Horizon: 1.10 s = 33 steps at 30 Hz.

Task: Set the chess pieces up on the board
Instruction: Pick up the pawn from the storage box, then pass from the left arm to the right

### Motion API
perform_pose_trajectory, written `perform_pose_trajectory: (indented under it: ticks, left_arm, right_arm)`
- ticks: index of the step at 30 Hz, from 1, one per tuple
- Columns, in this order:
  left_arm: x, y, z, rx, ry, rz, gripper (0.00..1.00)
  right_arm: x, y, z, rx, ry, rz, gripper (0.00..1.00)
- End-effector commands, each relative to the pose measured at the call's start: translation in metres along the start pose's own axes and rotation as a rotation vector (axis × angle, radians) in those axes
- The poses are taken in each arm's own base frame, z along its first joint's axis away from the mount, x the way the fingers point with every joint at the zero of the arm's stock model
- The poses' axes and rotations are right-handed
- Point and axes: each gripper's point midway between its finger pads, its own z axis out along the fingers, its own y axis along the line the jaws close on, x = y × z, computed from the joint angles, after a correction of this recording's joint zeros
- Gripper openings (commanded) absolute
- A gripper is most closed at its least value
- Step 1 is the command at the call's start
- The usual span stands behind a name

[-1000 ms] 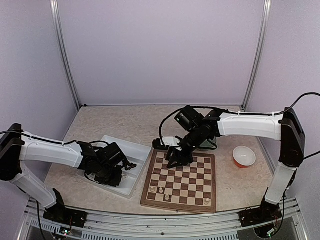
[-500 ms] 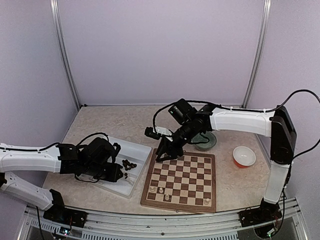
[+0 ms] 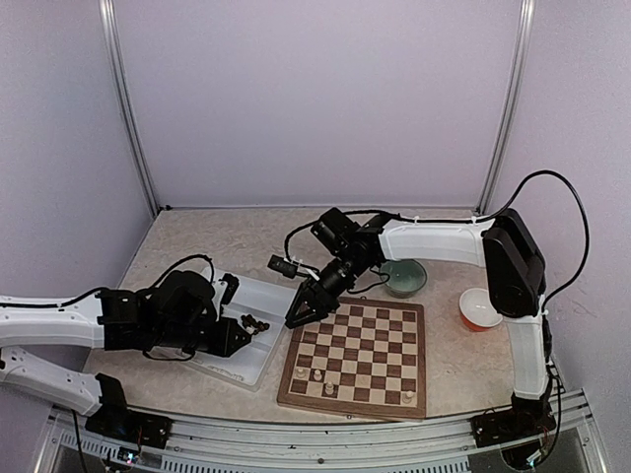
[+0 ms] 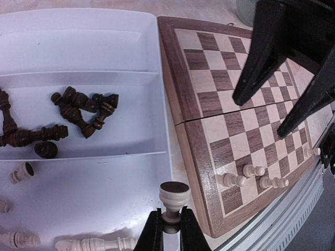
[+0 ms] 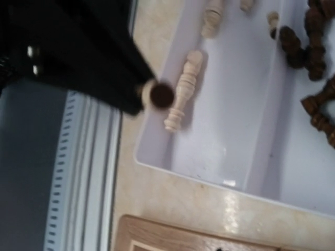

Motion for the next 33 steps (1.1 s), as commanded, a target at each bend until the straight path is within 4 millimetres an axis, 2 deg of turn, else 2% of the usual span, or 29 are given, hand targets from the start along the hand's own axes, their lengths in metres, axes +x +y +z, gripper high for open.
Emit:
perform_pose_trajectory:
  ticks: [1, 5, 11, 15, 18, 20, 23, 26, 33]
  left_arm:
    - [-0.013, -0.037, -0.009, 0.133, -0.097, 0.083, 0.0]
    - [-0.028, -0.067, -0.017, 0.236, -0.168, 0.135, 0.0]
    - [-0.033, -0.083, -0.007, 0.262, -0.149, 0.161, 0.0]
    - [-0.028, -0.086, 0.005, 0.255, -0.076, 0.137, 0.0]
    - [-0.024, -0.094, 0.007, 0.327, -0.016, 0.092, 0.01]
    - [-0.025, -0.103, 0.005, 0.4, 0.017, 0.065, 0.02]
    - [-0.027, -0.115, 0.001, 0.487, 0.063, 0.045, 0.02]
    - [-0.027, -0.123, -0.001, 0.539, 0.111, 0.042, 0.03]
    - [-0.021, -0.135, -0.001, 0.605, 0.183, 0.033, 0.03]
  right_arm:
    - [-0.015, 0.022, -0.004, -0.084, -0.033, -0.015, 0.39]
    - [-0.021, 0.033, -0.007, -0.139, -0.051, -0.03, 0.39]
    - [-0.019, 0.042, -0.012, -0.144, -0.047, -0.084, 0.39]
    - [-0.013, 0.039, -0.03, 0.031, -0.011, -0.291, 0.37]
    - [-0.007, 0.037, -0.055, 0.231, 0.002, -0.529, 0.38]
    - [-0.005, 0.039, -0.064, 0.275, 0.036, -0.624, 0.39]
    - [0.006, 0.044, -0.062, 0.249, 0.119, -0.694, 0.4]
    - [0.012, 0.045, -0.051, 0.277, 0.206, -0.773, 0.42]
    - [0.012, 0.051, -0.027, 0.311, 0.289, -0.866, 0.41]
